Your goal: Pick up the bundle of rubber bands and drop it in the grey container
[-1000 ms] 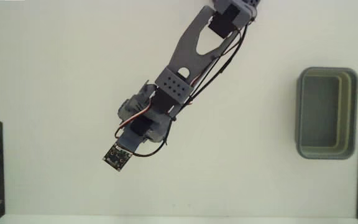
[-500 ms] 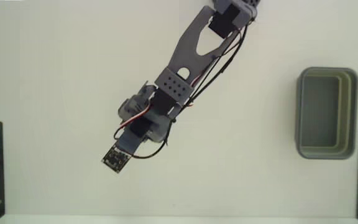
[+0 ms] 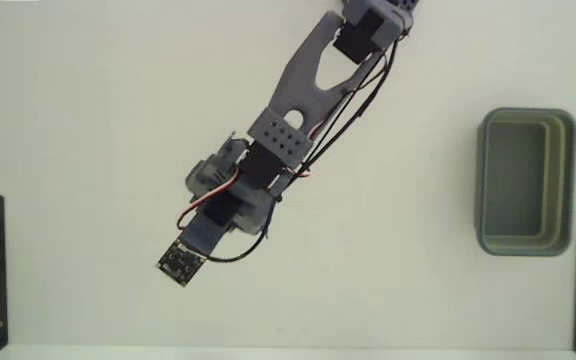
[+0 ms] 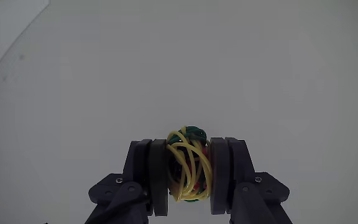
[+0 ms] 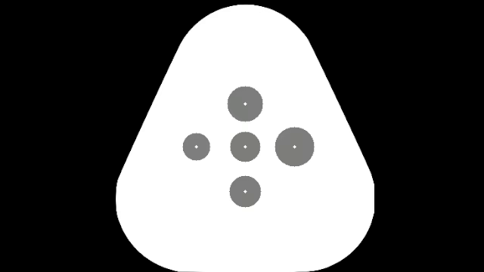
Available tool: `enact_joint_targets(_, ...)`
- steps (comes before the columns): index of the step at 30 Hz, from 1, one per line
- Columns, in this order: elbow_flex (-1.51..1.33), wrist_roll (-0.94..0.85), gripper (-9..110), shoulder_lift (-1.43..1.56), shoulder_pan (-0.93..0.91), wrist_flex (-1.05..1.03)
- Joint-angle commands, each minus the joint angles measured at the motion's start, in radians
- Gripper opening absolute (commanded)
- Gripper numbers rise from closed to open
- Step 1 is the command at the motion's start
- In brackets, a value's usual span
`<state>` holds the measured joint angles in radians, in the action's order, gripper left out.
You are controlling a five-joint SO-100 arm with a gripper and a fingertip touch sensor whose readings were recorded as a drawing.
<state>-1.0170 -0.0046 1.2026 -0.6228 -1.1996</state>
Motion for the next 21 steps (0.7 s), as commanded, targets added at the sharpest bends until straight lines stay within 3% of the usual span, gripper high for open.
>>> enact_joint_targets(1, 0.078, 0.005, 35, 0.026, -0.022, -0.039)
enact_joint_targets(21, 0.533, 0.005, 35, -0.117, -0.022, -0.351)
